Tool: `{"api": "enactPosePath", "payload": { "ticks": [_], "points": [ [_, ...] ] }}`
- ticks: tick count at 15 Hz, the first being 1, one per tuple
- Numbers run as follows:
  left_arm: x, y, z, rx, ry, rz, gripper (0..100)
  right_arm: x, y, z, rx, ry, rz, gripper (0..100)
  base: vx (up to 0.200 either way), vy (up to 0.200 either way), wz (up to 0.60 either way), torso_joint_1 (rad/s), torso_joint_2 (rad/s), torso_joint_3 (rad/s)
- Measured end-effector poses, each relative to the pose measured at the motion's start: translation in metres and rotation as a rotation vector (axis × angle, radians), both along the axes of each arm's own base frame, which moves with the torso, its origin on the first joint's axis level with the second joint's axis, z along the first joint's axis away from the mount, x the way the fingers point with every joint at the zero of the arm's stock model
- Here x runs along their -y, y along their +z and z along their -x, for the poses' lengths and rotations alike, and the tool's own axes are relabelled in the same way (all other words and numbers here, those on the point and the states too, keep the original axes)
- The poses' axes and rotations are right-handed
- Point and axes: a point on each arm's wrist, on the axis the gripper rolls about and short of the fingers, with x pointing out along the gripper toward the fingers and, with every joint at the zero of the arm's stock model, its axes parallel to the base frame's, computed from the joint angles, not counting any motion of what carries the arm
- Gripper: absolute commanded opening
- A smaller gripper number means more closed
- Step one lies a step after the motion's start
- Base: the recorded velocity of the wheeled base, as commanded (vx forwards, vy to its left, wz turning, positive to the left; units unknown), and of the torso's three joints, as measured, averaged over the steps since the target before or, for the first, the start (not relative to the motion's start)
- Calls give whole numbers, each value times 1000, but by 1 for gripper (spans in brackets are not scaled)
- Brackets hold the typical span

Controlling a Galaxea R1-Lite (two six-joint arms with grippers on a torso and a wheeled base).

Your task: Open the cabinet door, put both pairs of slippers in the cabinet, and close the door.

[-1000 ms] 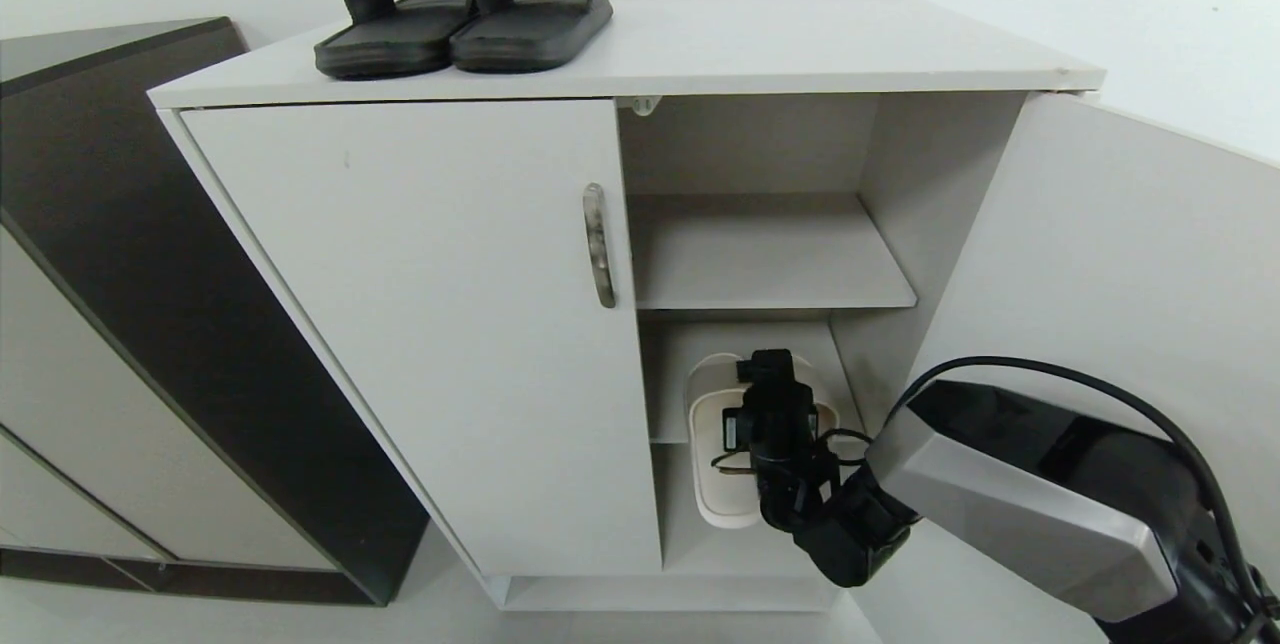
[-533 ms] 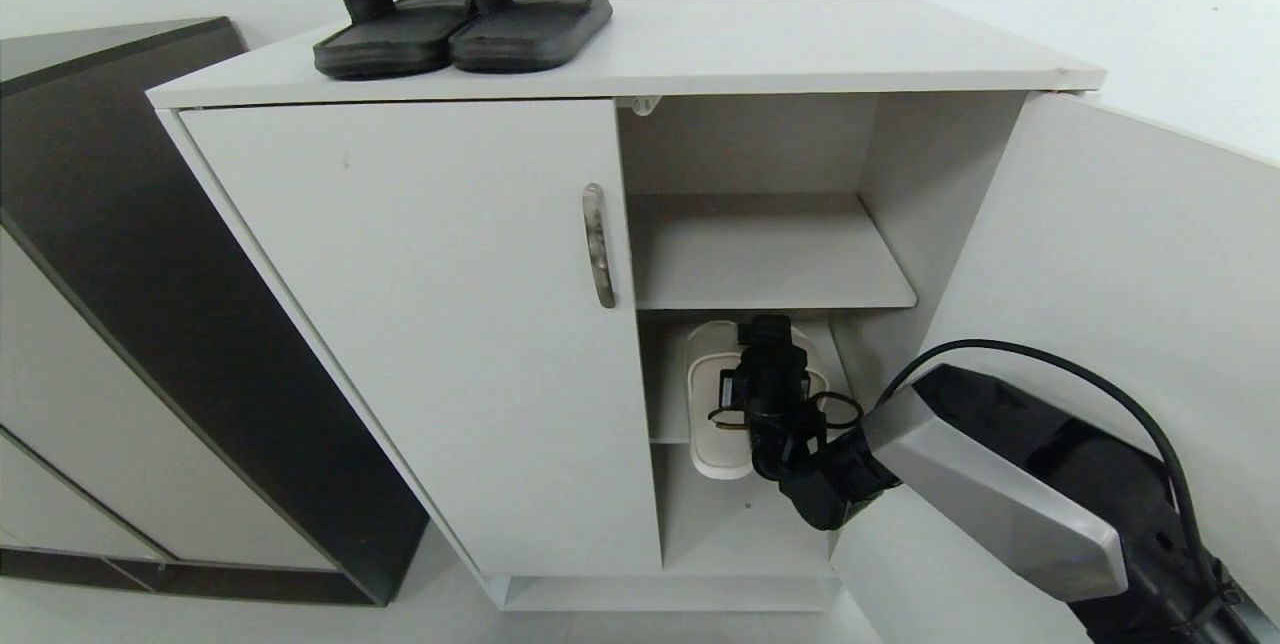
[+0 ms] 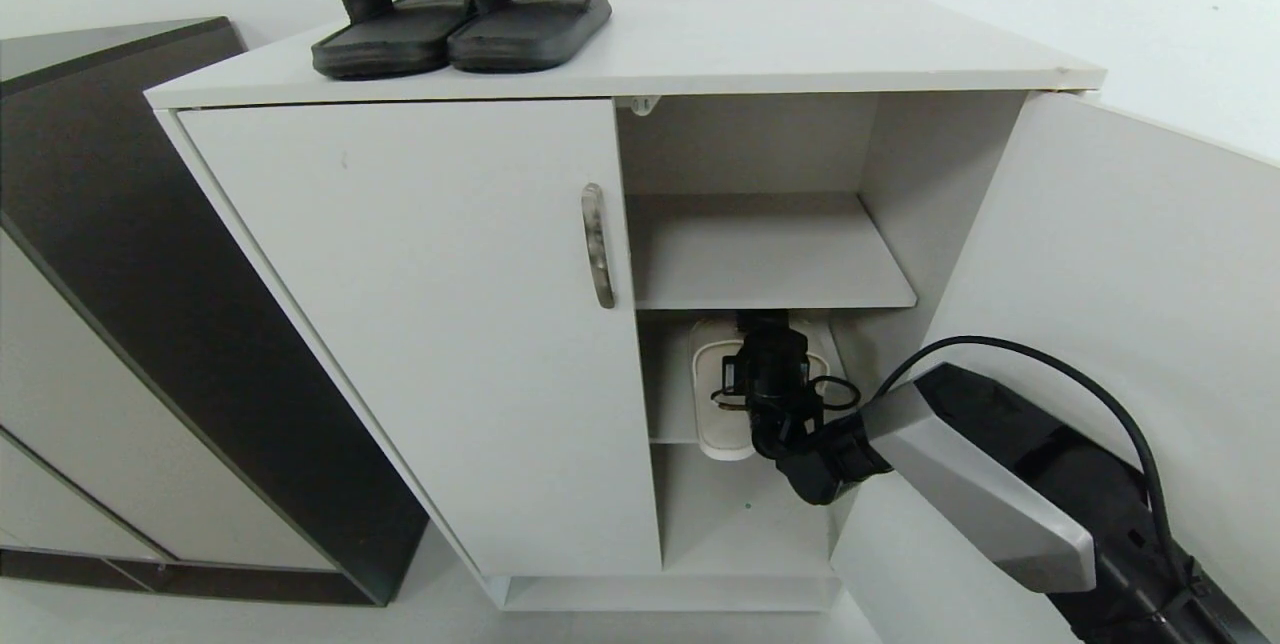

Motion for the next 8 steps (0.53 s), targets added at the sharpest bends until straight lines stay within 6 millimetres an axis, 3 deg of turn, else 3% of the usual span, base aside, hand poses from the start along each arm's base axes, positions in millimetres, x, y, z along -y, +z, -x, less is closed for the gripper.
{"api": "enactPosePath", "payload": {
  "ticks": [8],
  "points": [
    [0, 0, 0, 0, 0, 0, 0, -4, -7, -9, -4, -4, 4, 0, 0, 0, 0, 0, 0, 0]
  ]
}}
